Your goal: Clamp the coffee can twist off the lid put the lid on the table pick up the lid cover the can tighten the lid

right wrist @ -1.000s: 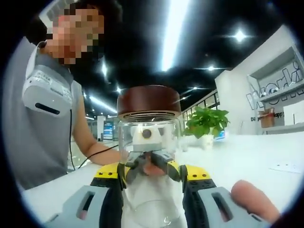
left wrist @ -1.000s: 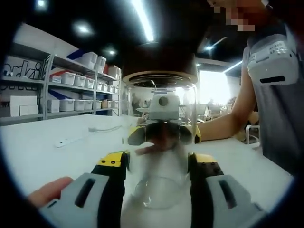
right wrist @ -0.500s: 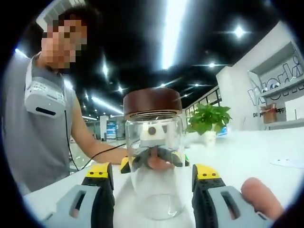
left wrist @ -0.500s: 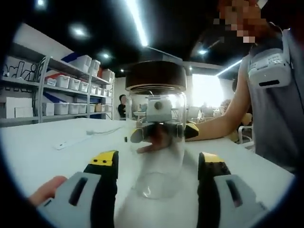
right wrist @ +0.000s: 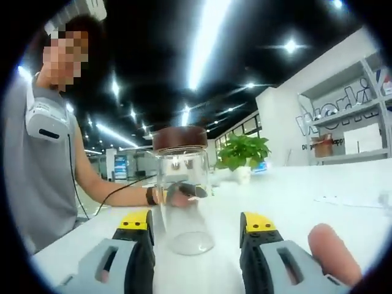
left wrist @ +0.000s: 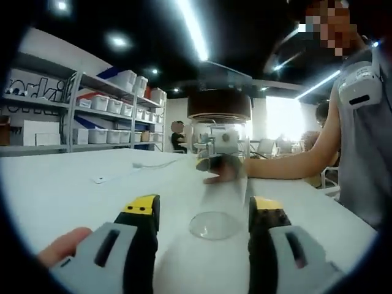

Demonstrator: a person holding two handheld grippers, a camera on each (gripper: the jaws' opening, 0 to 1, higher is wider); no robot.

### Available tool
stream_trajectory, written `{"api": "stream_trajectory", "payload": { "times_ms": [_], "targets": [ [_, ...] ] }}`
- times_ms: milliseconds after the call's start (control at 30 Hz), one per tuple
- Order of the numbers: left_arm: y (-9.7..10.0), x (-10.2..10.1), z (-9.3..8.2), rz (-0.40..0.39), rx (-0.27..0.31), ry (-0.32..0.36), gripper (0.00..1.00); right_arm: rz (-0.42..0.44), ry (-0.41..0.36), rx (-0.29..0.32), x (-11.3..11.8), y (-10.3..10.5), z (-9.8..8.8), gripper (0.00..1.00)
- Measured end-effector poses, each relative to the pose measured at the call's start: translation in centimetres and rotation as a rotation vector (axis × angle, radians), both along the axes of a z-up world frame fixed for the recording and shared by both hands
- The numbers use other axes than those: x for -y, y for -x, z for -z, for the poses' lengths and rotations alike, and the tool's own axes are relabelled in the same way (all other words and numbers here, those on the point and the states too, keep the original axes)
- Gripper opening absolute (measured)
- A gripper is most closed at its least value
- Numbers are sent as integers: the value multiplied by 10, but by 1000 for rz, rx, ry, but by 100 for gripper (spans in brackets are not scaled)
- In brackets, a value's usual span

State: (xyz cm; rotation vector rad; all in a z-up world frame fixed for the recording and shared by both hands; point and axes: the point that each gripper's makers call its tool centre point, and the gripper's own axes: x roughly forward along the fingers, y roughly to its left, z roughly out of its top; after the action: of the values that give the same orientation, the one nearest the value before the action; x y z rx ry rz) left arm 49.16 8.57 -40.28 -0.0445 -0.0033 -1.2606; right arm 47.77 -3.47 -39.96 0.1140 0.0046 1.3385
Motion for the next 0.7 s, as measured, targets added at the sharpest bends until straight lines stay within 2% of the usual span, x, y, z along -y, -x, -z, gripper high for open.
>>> {"api": "stream_trajectory", "payload": {
  "times_ms": [100,267,367,467,533,600,700],
  "targets": [
    [-2,-13,2,-94,7,-18,25,80,54,1,4,-1,8,35],
    [-3,-21,0,-162,-17,-4,13,159,3,-30,9,2,-2,21],
    [-9,-23,3,-233,-10,-31,11,199,5,-21,10,2,-2,11],
    [-5,-19,6,-255,-17,-47,4,235,-25,-34,9,1,-8,5],
    [-5,-19,8,-277,-21,-57,0,255,-18,-31,8,1,-7,2],
    [-8,-22,10,-313,-26,-71,0,264,-10,-24,6,2,-6,0],
    [-7,-22,8,-309,-20,-56,0,280,-4,-25,5,4,-6,0]
  ]
}}
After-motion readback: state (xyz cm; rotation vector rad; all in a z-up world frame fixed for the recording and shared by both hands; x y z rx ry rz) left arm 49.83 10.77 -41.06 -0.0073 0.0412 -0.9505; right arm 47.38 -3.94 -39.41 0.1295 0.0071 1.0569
